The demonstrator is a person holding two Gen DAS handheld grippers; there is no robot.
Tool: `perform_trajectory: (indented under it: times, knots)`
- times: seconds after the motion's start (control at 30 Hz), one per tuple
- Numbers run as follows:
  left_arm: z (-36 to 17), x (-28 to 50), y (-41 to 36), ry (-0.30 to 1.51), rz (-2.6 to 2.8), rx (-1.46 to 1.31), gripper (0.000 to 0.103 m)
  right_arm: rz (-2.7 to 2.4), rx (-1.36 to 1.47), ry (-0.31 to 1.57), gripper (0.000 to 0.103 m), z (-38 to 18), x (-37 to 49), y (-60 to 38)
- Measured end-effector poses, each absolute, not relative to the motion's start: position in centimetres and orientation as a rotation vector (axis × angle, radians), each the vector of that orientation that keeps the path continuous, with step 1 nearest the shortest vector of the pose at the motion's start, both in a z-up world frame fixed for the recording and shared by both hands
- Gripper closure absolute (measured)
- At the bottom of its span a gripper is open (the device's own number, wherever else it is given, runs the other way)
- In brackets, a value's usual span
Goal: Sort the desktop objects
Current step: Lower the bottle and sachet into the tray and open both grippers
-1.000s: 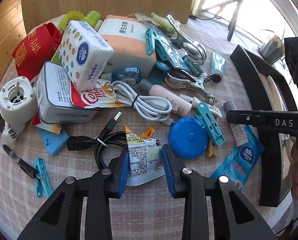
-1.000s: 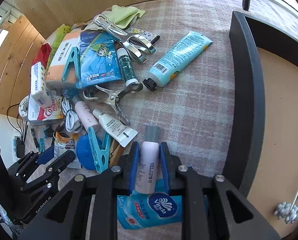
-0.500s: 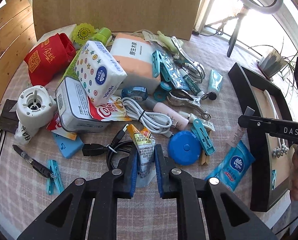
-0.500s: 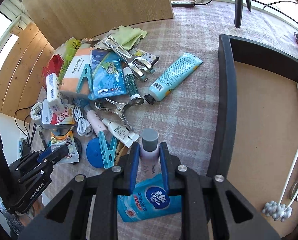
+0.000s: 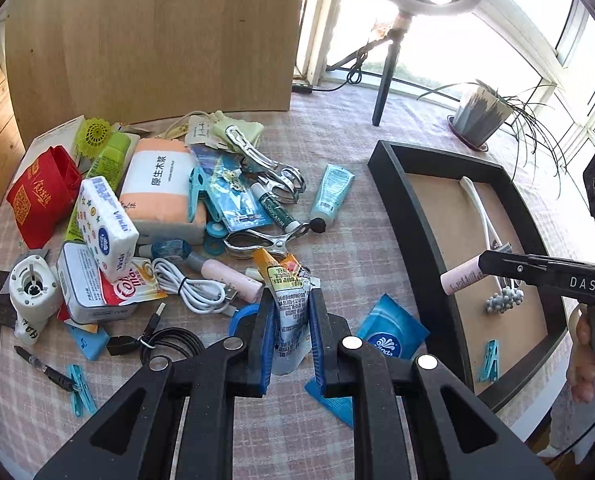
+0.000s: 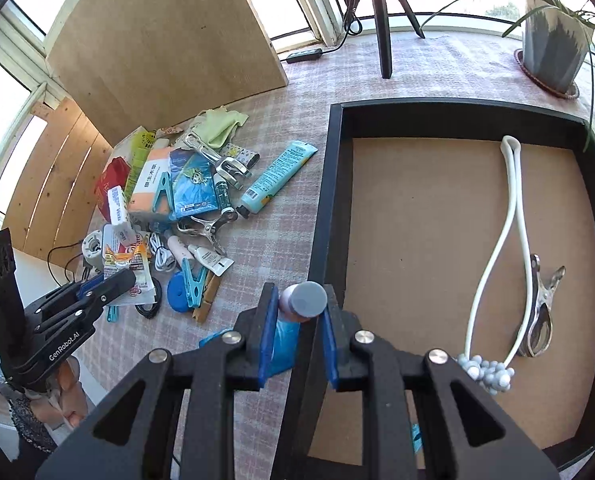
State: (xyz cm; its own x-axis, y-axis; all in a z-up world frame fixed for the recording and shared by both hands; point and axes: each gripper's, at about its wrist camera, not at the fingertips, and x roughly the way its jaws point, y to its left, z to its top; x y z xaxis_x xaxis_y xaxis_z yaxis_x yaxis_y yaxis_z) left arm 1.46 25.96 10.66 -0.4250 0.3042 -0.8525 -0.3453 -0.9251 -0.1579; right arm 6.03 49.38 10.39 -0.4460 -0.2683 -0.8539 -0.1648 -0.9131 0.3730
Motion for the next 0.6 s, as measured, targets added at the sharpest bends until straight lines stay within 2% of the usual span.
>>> perform_trajectory:
  times: [0.3, 0.6]
  knots:
    - [12.2, 2.6, 33.7, 0.162, 2.221, -1.318, 0.088, -2.697, 1.582, -0.655, 0.083, 12.7, 10.8, 53.9]
    - [12.8, 5.3, 41.8, 0.243, 2.068, -1.258, 0.088, -2.824, 1.681, -0.707, 0.083, 12.2, 14.6, 59.8]
